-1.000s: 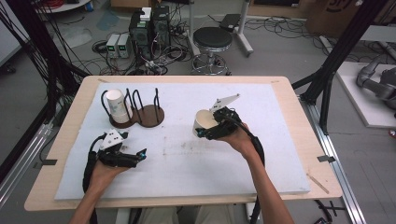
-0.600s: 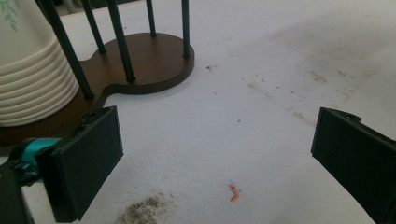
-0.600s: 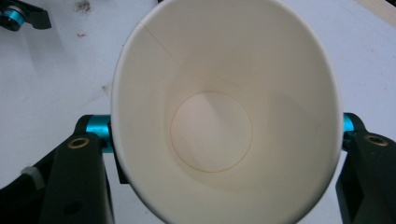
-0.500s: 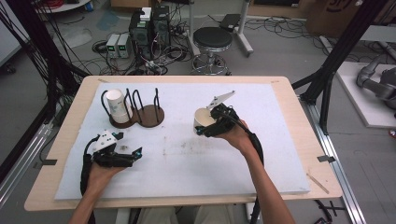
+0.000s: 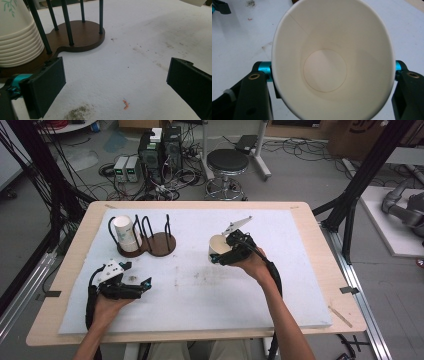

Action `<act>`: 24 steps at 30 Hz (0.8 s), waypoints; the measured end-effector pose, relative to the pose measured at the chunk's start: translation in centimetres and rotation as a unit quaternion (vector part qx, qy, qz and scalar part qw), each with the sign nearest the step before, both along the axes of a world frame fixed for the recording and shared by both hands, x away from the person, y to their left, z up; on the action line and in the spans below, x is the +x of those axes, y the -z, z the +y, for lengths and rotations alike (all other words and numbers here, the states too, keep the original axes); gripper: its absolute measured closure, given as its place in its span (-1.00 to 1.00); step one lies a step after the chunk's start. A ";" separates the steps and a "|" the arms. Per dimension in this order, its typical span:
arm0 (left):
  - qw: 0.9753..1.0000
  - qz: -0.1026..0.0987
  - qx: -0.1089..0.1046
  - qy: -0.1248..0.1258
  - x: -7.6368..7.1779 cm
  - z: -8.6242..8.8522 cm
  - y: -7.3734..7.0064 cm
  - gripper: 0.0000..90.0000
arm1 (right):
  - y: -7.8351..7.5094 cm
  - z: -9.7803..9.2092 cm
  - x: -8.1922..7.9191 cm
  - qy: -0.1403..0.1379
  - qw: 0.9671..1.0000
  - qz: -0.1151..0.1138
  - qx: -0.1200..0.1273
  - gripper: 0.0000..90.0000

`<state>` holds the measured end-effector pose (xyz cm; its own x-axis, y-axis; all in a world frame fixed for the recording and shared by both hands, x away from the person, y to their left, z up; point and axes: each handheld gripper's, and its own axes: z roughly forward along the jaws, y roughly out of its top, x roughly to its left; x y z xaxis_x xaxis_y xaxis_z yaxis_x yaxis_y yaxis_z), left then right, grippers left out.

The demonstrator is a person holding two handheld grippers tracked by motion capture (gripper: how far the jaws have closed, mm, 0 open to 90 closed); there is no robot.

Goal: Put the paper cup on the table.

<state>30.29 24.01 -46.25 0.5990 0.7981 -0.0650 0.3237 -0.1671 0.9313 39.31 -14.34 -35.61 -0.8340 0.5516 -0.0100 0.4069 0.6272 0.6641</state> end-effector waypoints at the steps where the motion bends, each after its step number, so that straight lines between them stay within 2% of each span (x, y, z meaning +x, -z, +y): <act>1: 1.000 0.000 0.000 0.000 0.0 0.0 0.0 -0.96 | 0.1 0.0 0.1 0.000 1.000 0.001 -0.001 -0.28; 11: 1.000 -0.002 -0.004 -0.001 -0.1 0.1 0.0 -0.96 | 1.2 0.6 1.5 0.017 1.000 0.012 -0.012 -0.28; 15: 1.000 -0.004 -0.002 0.000 -0.1 0.1 0.0 -0.96 | 1.9 1.1 2.1 0.023 0.999 0.018 -0.024 -0.28; 20: 1.000 -0.004 -0.004 0.000 -0.1 0.1 0.0 -0.96 | 2.6 1.8 2.7 0.024 0.999 0.009 -0.040 -0.28; 24: 1.000 -0.008 -0.006 0.000 -0.2 0.1 0.0 -0.96 | 3.3 2.5 3.1 0.025 0.998 0.014 -0.050 -0.28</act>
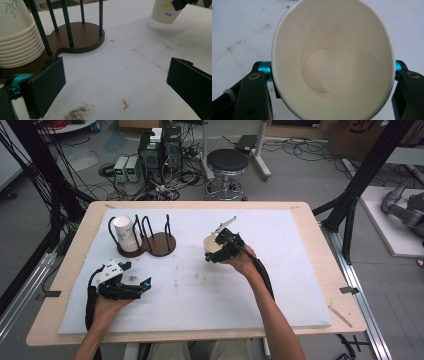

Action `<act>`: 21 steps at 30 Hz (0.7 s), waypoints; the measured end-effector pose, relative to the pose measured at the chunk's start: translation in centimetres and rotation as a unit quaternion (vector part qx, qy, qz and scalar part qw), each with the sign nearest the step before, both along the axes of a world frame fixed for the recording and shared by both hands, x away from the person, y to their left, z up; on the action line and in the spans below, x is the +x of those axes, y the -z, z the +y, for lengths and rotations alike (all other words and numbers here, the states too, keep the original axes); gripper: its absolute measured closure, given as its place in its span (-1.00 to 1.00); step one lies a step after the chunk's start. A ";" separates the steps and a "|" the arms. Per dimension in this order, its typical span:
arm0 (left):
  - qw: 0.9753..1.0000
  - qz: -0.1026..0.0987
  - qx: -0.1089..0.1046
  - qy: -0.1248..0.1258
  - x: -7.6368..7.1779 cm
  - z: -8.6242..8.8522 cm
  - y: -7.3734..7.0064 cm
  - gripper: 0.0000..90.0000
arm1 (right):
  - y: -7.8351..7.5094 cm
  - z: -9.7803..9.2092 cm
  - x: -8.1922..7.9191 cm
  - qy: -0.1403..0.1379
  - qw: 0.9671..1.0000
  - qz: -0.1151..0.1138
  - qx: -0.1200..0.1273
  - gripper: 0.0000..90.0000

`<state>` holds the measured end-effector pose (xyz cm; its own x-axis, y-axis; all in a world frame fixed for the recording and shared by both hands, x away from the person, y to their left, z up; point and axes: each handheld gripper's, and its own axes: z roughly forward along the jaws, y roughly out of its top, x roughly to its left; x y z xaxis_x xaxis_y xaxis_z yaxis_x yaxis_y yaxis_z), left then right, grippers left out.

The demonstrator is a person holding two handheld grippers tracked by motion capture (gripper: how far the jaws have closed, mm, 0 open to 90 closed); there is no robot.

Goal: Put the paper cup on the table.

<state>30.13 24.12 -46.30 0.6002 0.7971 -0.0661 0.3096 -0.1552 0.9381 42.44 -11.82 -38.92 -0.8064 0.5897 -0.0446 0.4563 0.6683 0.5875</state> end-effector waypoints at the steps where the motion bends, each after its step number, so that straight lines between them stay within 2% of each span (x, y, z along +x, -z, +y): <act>1: 1.000 0.000 0.000 0.000 0.0 0.0 0.0 -0.96 | 0.2 0.2 0.1 0.001 1.000 0.003 0.000 -0.28; 9: 1.000 -0.001 -0.007 0.000 0.0 0.1 0.0 -0.96 | 1.5 1.1 0.7 -0.001 1.000 0.009 -0.023 -0.28; 12: 1.000 -0.001 -0.007 0.000 0.0 0.1 0.0 -0.96 | 2.0 1.2 0.8 0.004 1.000 0.016 -0.020 -0.29; 15: 1.000 -0.001 -0.012 0.002 0.0 0.3 0.0 -0.96 | 2.3 1.1 0.8 0.009 1.000 0.009 -0.004 -0.28; 21: 1.000 0.000 -0.013 0.001 0.0 0.3 0.0 -0.96 | 2.4 1.0 0.8 0.008 1.000 0.007 0.000 -0.28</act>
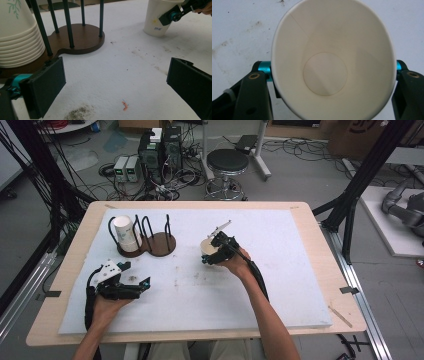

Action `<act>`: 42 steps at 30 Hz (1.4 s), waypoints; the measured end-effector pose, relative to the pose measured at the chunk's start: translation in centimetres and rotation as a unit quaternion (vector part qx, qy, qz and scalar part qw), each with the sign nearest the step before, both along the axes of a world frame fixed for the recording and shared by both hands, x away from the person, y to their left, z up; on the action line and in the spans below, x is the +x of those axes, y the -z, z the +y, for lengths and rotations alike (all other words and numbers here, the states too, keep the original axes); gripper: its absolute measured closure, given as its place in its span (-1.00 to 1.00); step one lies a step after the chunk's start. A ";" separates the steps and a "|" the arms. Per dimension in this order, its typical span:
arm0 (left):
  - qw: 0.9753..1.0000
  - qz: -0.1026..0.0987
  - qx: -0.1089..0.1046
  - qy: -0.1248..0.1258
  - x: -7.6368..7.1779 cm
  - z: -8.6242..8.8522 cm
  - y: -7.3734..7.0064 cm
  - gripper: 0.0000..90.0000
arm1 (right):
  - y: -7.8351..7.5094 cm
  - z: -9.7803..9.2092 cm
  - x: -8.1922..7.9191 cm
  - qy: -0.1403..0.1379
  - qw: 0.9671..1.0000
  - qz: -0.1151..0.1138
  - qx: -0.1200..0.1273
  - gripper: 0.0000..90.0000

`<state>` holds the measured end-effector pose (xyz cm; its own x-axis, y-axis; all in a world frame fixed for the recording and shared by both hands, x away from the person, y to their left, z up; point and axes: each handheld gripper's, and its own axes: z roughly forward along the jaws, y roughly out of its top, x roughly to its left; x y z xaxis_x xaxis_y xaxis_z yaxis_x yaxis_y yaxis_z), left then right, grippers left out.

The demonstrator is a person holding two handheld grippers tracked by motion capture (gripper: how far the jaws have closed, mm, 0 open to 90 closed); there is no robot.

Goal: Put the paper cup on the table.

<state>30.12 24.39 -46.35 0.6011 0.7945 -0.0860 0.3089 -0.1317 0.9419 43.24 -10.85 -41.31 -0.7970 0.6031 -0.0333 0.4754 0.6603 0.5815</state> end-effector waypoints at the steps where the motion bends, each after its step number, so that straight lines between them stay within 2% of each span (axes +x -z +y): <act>1: 1.000 0.000 0.000 0.000 0.0 0.0 0.0 -0.96 | 0.0 0.0 0.0 0.000 1.000 0.000 0.000 -0.29; 4: 1.000 0.000 0.000 0.000 0.0 0.0 0.0 -0.96 | 0.1 0.0 0.1 0.004 1.000 0.005 0.003 -0.44; 6: 1.000 0.000 -0.002 0.001 0.0 0.0 0.0 -0.96 | 0.6 0.0 0.2 0.013 1.000 0.014 0.000 -0.69; 10: 1.000 0.002 -0.010 -0.001 0.0 0.2 0.0 -0.96 | 1.5 -0.3 0.2 0.025 0.999 0.020 0.012 -0.69; 16: 1.000 0.002 -0.010 -0.001 0.0 0.2 0.0 -0.96 | 1.8 -0.6 0.1 0.019 0.999 0.020 0.018 -0.69; 24: 1.000 0.000 -0.010 0.001 0.0 0.2 0.0 -0.96 | 1.6 -1.2 -0.6 0.020 0.999 0.009 0.032 -0.69; 27: 1.000 0.000 -0.014 -0.001 0.0 0.3 0.0 -0.96 | 1.4 -2.1 -1.5 0.023 0.999 -0.009 0.046 -0.69; 33: 1.000 0.000 -0.016 -0.001 0.0 0.3 0.1 -0.96 | 1.1 -4.9 -3.5 0.039 0.995 -0.039 0.077 -0.69; 39: 1.000 -0.002 -0.016 0.001 -0.1 0.3 0.1 -0.96 | 1.4 -8.1 -5.7 0.072 0.988 -0.072 0.111 -0.69; 42: 1.000 -0.010 -0.015 0.002 -0.2 0.3 0.1 -0.96 | 1.7 -9.7 -6.6 0.087 0.986 -0.077 0.120 -0.69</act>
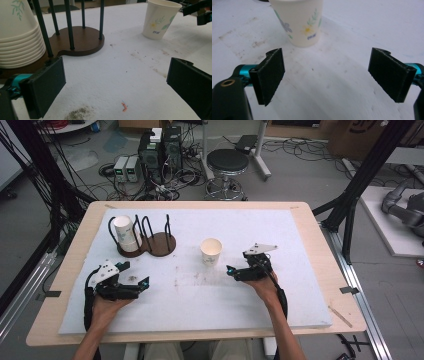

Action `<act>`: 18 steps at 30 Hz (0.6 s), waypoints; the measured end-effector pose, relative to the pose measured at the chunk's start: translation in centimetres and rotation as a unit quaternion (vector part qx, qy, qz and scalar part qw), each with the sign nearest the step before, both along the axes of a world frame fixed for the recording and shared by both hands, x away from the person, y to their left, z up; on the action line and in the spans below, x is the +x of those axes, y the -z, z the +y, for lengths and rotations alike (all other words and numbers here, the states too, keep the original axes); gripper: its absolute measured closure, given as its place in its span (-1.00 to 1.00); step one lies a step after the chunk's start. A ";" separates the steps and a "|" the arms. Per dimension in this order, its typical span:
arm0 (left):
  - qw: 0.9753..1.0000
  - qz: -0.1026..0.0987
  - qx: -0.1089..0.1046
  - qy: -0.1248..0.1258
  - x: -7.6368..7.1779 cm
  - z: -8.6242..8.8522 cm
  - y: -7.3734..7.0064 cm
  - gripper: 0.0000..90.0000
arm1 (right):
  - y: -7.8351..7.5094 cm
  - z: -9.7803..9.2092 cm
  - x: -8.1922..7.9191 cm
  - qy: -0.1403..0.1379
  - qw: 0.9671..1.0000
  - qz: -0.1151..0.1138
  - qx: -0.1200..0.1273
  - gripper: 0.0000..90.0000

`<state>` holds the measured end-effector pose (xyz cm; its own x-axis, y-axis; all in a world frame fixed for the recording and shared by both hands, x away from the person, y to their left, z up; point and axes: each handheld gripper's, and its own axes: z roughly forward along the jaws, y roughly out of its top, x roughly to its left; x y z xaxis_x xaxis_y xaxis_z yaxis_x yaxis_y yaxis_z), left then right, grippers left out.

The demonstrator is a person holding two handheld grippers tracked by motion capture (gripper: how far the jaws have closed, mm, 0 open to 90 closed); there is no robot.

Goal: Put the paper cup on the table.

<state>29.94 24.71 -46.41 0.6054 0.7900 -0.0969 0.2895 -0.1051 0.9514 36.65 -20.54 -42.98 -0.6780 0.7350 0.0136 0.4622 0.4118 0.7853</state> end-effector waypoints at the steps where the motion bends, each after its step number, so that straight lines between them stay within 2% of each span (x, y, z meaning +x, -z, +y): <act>1: 1.000 -0.001 -0.001 0.000 0.0 0.0 0.0 -0.96 | 0.1 -0.5 -0.3 0.004 1.000 -0.004 0.002 -0.68; 4: 1.000 0.000 0.000 -0.001 0.0 0.0 0.0 -0.96 | 0.5 -1.6 -1.0 0.020 1.000 -0.008 0.013 -0.68; 11: 1.000 0.000 0.001 -0.002 0.0 -0.1 0.0 -0.96 | 1.2 -3.7 -2.5 0.032 0.999 -0.016 0.031 -0.68; 18: 1.000 -0.001 0.001 -0.004 -0.1 -0.1 0.0 -0.96 | 1.1 -5.1 -3.4 0.045 0.998 -0.040 0.036 -0.67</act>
<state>29.87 24.59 -46.42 0.5989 0.7952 -0.0944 0.2881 -0.1040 0.9519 33.24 -25.59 -44.04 -0.6105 0.7918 0.0163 0.4290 0.3134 0.8472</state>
